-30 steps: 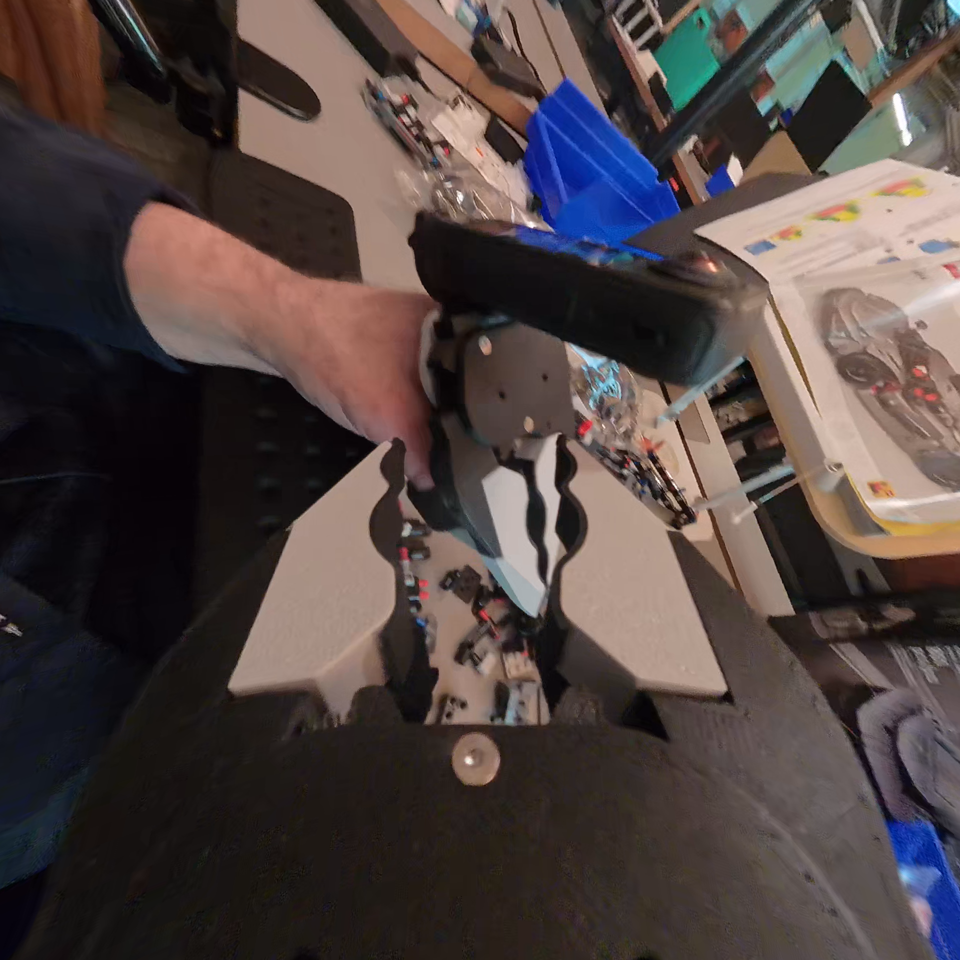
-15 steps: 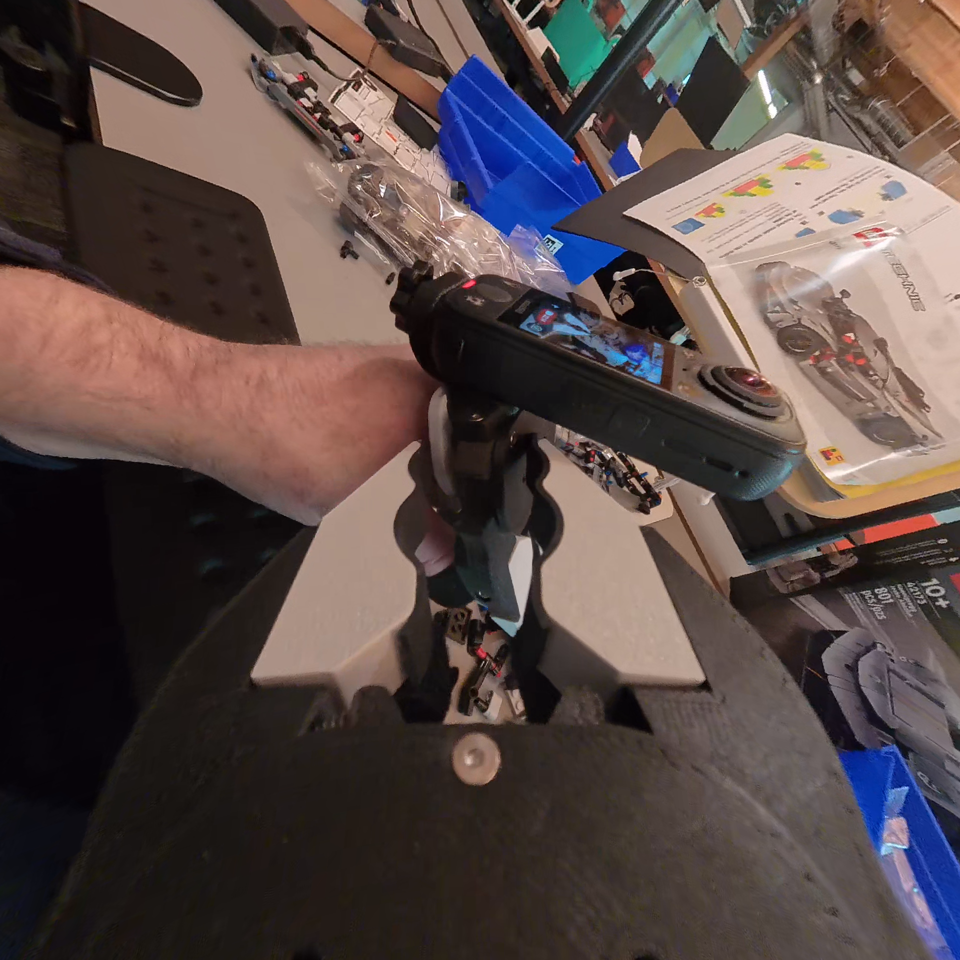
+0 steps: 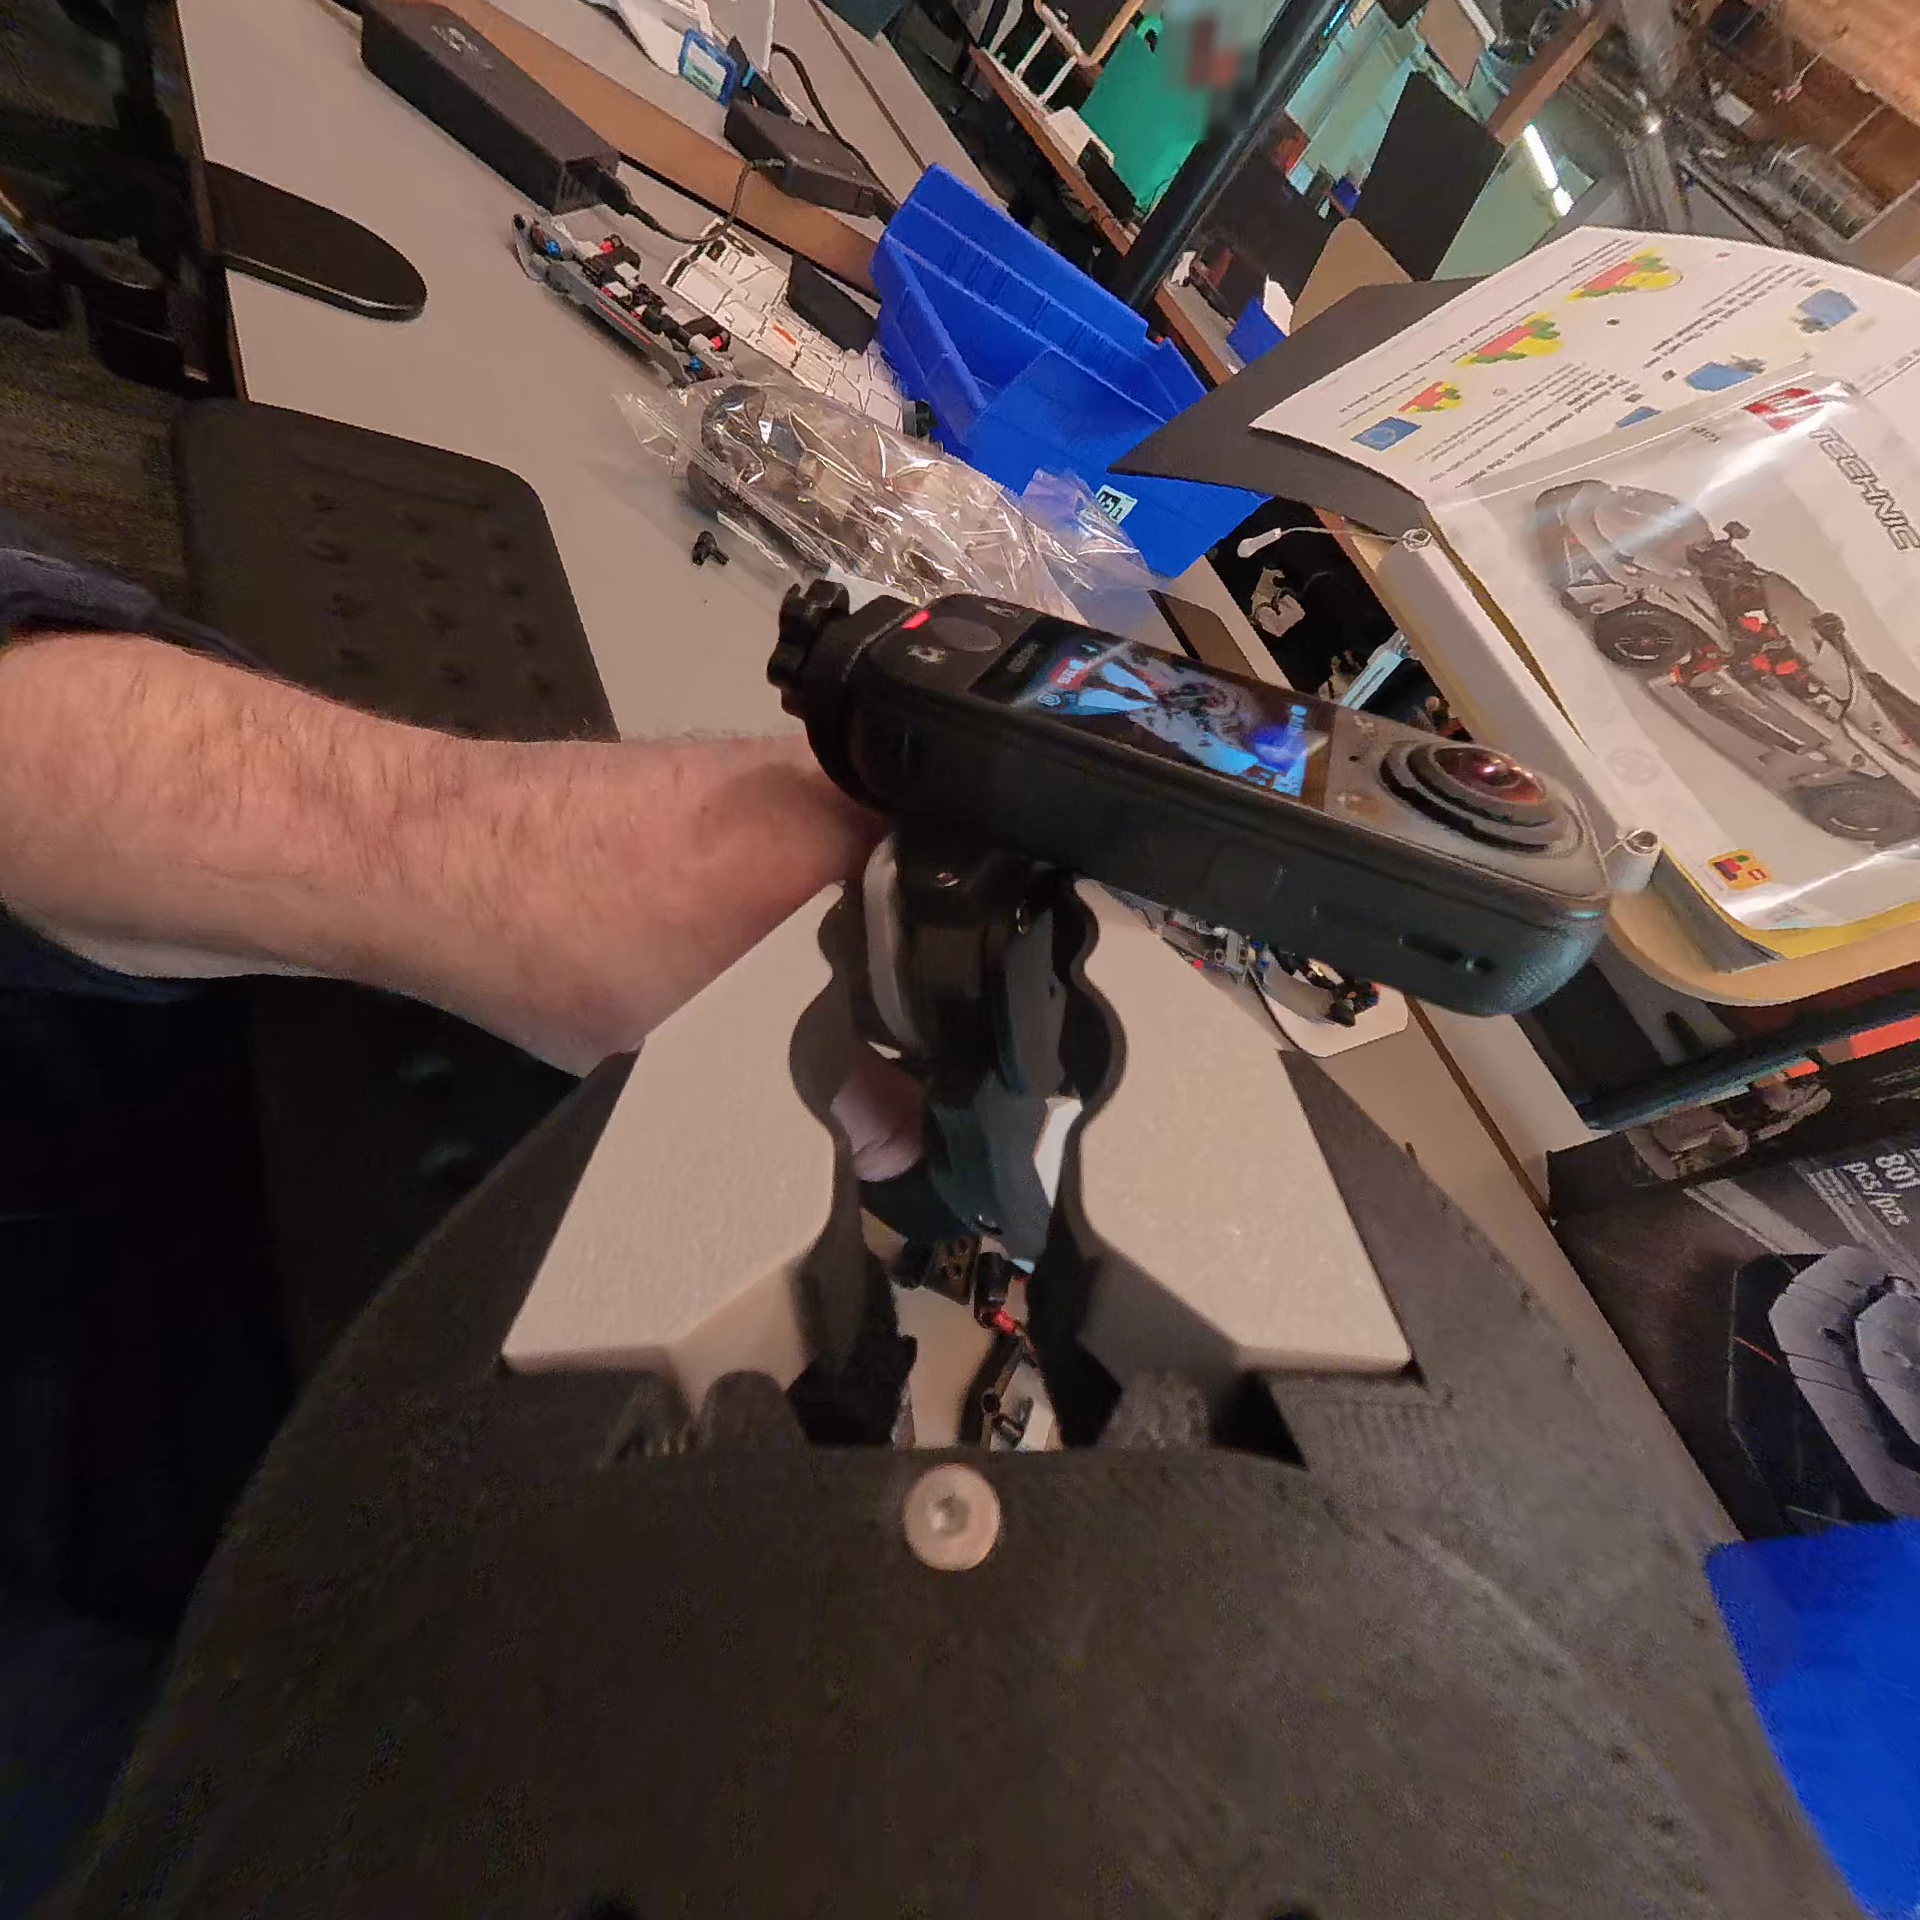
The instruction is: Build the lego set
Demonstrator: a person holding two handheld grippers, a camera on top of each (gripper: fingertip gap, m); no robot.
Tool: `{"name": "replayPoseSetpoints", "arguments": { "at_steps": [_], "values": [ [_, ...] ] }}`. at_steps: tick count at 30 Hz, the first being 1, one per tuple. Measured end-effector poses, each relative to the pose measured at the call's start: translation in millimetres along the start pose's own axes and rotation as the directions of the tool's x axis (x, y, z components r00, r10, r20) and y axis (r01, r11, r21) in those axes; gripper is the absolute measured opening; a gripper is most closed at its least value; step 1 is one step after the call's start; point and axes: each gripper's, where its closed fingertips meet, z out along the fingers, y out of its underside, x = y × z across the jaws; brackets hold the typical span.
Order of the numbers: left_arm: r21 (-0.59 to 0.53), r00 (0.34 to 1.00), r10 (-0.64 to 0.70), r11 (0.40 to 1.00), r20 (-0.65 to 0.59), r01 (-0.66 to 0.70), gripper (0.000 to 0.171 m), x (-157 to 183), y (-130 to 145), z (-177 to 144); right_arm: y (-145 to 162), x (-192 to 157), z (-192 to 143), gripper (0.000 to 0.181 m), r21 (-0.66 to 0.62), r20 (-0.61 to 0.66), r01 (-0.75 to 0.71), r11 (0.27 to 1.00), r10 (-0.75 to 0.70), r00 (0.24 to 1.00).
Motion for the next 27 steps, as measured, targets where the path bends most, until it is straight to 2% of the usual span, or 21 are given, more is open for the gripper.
{"name": "replayPoseSetpoints", "arguments": {
  "at_steps": [7, 13, 18, 27],
  "values": [
    [-0.029, 1.0, -0.008, 1.0, 0.014, 0.008, 0.004, -3, 4, 2, 2, 1, 1, 0.033, 0.006, 0.003, -0.026, 1.0, 0.026, 1.0],
    [-0.053, 1.0, -0.015, 0.998, 0.004, 0.015, 0.015, -3, 8, 5, 4, 2, 2, 0.032, -0.004, 0.004, -0.034, 0.999, 0.034, 0.999],
    [-0.062, 0.999, -0.017, 0.998, 0.032, 0.019, 0.01, -6, 9, 4, 4, 2, 2, 0.032, 0.002, 0.004, -0.038, 0.999, 0.038, 0.999],
    [-0.068, 1.0, 0.001, 0.998, 0.016, 0.0, 0.013, -4, 10, 4, 5, 3, 2, 0.03, 0.002, -0.03, 0.002, 1.0, -0.002, 1.0]
  ]
}}
